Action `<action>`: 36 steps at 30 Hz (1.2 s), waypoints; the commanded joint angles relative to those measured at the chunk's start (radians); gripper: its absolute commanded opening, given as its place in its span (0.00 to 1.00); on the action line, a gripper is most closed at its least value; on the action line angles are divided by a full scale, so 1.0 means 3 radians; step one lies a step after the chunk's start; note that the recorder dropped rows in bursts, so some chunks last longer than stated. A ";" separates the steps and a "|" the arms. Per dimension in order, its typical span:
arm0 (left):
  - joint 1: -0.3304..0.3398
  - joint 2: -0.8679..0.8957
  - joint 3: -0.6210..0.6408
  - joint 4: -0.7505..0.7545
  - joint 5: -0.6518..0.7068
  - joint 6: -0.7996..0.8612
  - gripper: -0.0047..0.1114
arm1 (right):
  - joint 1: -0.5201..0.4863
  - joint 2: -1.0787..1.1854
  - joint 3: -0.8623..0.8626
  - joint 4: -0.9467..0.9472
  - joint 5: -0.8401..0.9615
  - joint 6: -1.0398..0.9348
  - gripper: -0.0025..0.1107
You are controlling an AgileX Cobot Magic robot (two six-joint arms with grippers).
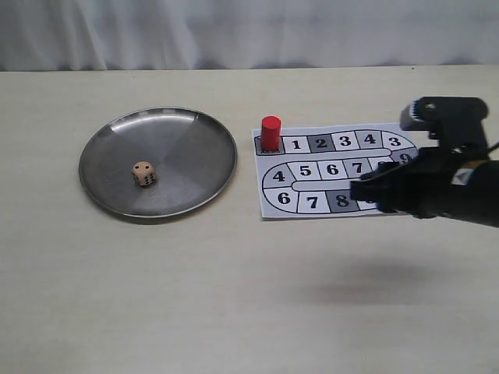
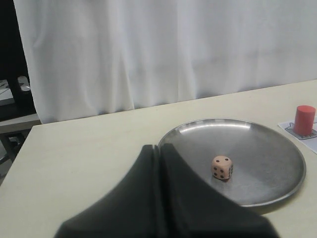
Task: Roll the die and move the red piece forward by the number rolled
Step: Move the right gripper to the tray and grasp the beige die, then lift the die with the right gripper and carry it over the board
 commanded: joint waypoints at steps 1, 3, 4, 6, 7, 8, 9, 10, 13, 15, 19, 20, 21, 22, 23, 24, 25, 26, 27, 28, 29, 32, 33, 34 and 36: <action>-0.0008 -0.0003 0.0006 0.0000 -0.0030 -0.0003 0.04 | 0.0446 0.0463 -0.0426 0.0013 0.0000 -0.0027 0.55; -0.0008 -0.0003 0.0006 0.0000 -0.0030 -0.0003 0.04 | 0.0689 0.0854 -0.0809 0.0013 0.0042 -0.0026 0.58; -0.0008 -0.0003 0.0006 0.0000 -0.0030 -0.0003 0.04 | 0.0748 0.0965 -0.0930 0.0013 0.0069 -0.0026 0.58; -0.0008 -0.0003 0.0006 0.0000 -0.0030 -0.0003 0.04 | 0.0933 0.1353 -0.1383 -0.0028 0.0175 -0.0026 0.58; -0.0008 -0.0003 0.0006 0.0000 -0.0030 -0.0003 0.04 | 0.1057 0.1624 -0.1742 -0.0035 0.0295 -0.0063 0.58; -0.0008 -0.0003 0.0006 0.0000 -0.0030 -0.0003 0.04 | 0.1148 0.1832 -0.2032 -0.0035 0.0368 -0.0188 0.58; -0.0008 -0.0003 0.0006 0.0000 -0.0030 -0.0003 0.04 | 0.1215 0.1985 -0.2292 -0.0035 0.0438 -0.0262 0.58; -0.0008 -0.0003 0.0006 0.0000 -0.0030 -0.0003 0.04 | 0.1271 0.2191 -0.2602 -0.0035 0.0553 -0.0298 0.58; -0.0008 -0.0003 0.0006 0.0000 -0.0030 -0.0003 0.04 | 0.1345 0.2708 -0.3340 -0.0027 0.0844 -0.0381 0.58; -0.0008 -0.0003 0.0006 0.0000 -0.0030 -0.0003 0.04 | 0.1353 0.2973 -0.3750 -0.0027 0.0971 -0.0388 0.58; -0.0008 -0.0003 0.0006 0.0000 -0.0030 -0.0003 0.04 | 0.1367 0.3328 -0.4237 0.0052 0.1161 -0.0379 0.58; -0.0008 -0.0003 0.0006 0.0000 -0.0030 -0.0003 0.04 | 0.1367 0.3397 -0.4333 0.0098 0.1197 -0.0379 0.57; -0.0008 -0.0003 0.0006 0.0000 -0.0030 -0.0003 0.04 | 0.1374 0.3442 -0.4403 0.0098 0.1233 -0.0379 0.57; -0.0008 -0.0003 0.0006 0.0000 -0.0030 -0.0003 0.04 | 0.1373 0.3494 -0.4472 0.0098 0.1272 -0.0379 0.57; -0.0008 -0.0003 0.0006 0.0000 -0.0030 -0.0003 0.04 | 0.1381 0.3535 -0.4527 0.0098 0.1317 -0.0379 0.57; -0.0008 -0.0003 0.0006 0.0000 -0.0030 -0.0003 0.04 | 0.1387 0.3566 -0.4560 0.0091 0.1342 -0.0394 0.57; -0.0008 -0.0003 0.0006 0.0000 -0.0030 -0.0003 0.04 | 0.1395 0.3586 -0.4594 0.0074 0.1377 -0.0443 0.57; -0.0008 -0.0003 0.0006 0.0000 -0.0030 -0.0003 0.04 | 0.1402 0.3612 -0.4608 0.0074 0.1384 -0.0555 0.57; -0.0008 -0.0003 0.0006 0.0000 -0.0030 -0.0003 0.04 | 0.1402 0.3620 -0.4623 0.0074 0.1398 -0.0643 0.55; -0.0008 -0.0003 0.0006 0.0000 -0.0030 -0.0003 0.04 | 0.1402 0.3620 -0.4628 0.0074 0.1406 -0.0706 0.52; -0.0008 -0.0003 0.0006 0.0000 -0.0030 -0.0003 0.04 | 0.1402 0.3620 -0.4628 0.0074 0.1406 -0.0713 0.46; -0.0008 -0.0003 0.0006 0.0000 -0.0030 -0.0003 0.04 | 0.1402 0.3583 -0.4630 0.0067 0.1448 -0.0713 0.28; -0.0008 -0.0003 0.0006 0.0000 -0.0030 -0.0003 0.04 | 0.1402 0.3559 -0.4630 0.0059 0.1483 -0.0713 0.21; -0.0008 -0.0003 0.0006 0.0000 -0.0030 -0.0003 0.04 | 0.1402 0.3530 -0.4630 0.0059 0.1516 -0.0713 0.16; -0.0008 -0.0003 0.0006 0.0000 -0.0030 -0.0003 0.04 | 0.1393 0.3418 -0.4630 0.0059 0.1647 -0.0713 0.06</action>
